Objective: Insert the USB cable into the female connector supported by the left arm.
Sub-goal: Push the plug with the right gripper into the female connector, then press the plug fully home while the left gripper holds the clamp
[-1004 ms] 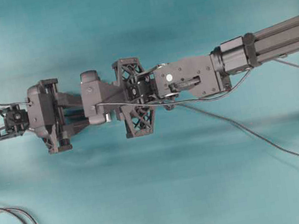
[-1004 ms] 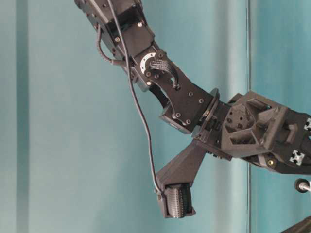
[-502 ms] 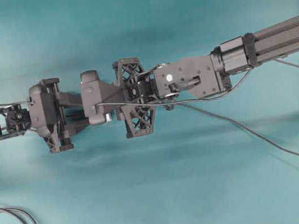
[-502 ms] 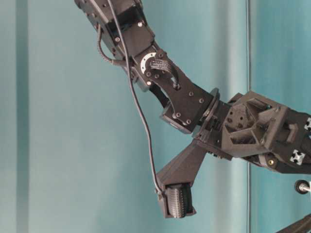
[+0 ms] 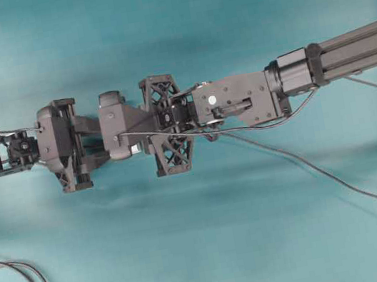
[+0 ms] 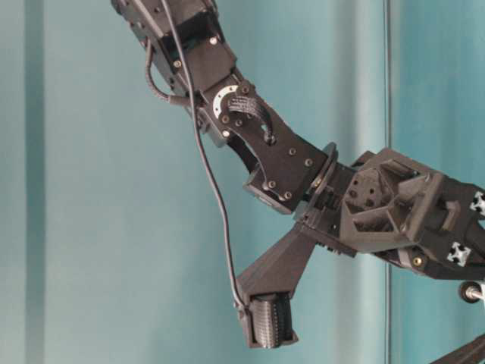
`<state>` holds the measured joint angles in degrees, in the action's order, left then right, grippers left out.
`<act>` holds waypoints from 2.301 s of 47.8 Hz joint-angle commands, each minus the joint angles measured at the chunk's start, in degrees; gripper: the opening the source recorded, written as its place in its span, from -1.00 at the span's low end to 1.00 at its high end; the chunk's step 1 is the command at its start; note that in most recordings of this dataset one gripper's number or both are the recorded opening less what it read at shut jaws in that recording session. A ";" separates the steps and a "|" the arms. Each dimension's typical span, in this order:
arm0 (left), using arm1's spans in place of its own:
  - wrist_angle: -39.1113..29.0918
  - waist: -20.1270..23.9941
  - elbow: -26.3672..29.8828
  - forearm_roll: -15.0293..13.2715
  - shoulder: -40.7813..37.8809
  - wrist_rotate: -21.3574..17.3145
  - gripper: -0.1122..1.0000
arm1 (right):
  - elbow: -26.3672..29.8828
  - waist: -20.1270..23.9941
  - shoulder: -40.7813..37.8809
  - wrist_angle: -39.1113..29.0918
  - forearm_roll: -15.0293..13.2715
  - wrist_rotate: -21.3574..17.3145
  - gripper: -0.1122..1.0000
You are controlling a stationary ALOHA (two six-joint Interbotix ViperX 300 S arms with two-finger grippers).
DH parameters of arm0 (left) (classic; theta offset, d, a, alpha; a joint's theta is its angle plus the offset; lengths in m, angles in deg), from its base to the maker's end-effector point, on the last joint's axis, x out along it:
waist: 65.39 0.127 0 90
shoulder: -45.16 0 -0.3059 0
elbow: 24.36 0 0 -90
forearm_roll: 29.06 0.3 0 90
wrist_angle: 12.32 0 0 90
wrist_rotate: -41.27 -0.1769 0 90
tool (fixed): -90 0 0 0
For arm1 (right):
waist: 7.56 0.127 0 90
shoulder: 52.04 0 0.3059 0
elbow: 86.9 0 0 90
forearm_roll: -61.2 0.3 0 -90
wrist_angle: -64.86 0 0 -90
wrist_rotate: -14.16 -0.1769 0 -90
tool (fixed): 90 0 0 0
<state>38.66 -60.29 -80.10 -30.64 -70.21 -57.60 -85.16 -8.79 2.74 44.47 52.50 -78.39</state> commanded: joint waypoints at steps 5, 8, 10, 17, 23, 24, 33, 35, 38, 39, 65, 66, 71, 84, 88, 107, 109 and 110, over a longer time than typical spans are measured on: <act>0.00 0.79 1.41 -0.18 0.35 -0.70 0.04 | 1.85 0.62 1.14 0.18 -0.09 -0.09 -0.40; -0.18 0.62 1.85 -0.09 0.35 -0.70 0.04 | 1.67 0.62 1.05 0.18 -0.09 -0.09 -0.40; -0.44 0.62 2.11 -0.18 0.35 -0.70 0.04 | 1.58 0.62 0.88 0.18 0.00 0.00 -0.40; -2.02 -0.09 2.72 -0.18 0.35 -0.79 0.04 | 2.02 0.53 0.44 0.18 -0.09 0.26 -0.40; -4.22 -1.05 3.34 -0.18 0.35 -0.79 0.04 | 2.46 0.35 0.35 0.18 -0.09 0.35 -0.40; -4.66 -1.14 3.52 -0.18 0.35 -0.79 0.04 | 2.46 0.35 0.35 0.18 -0.09 0.35 -0.40; -6.68 -1.67 5.45 -0.18 0.35 -1.05 0.04 | 3.08 -0.18 0.35 0.26 -0.09 0.97 -0.40; -6.77 -1.67 5.80 -0.18 0.35 -1.14 0.04 | 3.34 -0.18 0.44 0.18 -0.09 1.41 -0.40; -6.86 -1.58 6.24 -0.09 0.35 -1.14 0.04 | 3.60 -0.18 0.35 0.26 -0.09 2.11 -0.40; -6.86 -1.67 6.42 -0.09 0.35 -1.14 0.04 | 3.60 -0.18 0.35 0.26 -0.09 2.29 -0.40; -9.76 -2.37 10.28 0.09 0.18 -1.05 0.04 | 5.27 -0.53 -0.70 0.18 -0.09 3.34 -0.44; -9.76 -2.37 10.28 0.00 0.18 -1.05 0.04 | 5.27 -0.53 -0.70 0.18 -0.09 3.43 -0.44; -9.67 -2.37 10.55 0.00 0.09 -1.05 0.04 | 5.54 -0.62 -0.70 0.35 -0.09 3.43 -0.44; -9.84 -2.37 10.28 0.09 0.18 -1.05 0.04 | 5.63 -0.97 -0.53 0.18 -0.09 3.87 -0.44; -9.76 -2.37 8.35 0.00 0.79 -0.70 0.04 | 5.19 -0.97 0.09 0.18 -0.09 3.78 -0.44; -9.40 -2.37 2.20 -0.09 6.24 -0.44 0.18 | 1.93 -0.79 3.69 0.44 -0.09 3.25 -0.43; -9.40 -2.37 2.20 -0.18 6.68 -0.35 0.27 | 1.93 -0.79 3.69 0.18 -0.09 3.16 -0.43; -9.40 -2.37 2.11 -0.18 6.86 -0.35 0.33 | 1.85 -0.70 3.69 -0.18 -0.09 3.16 -0.42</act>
<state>29.08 -62.40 -78.08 -30.82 -65.21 -57.60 -83.93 -9.32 3.09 44.38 52.59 -75.05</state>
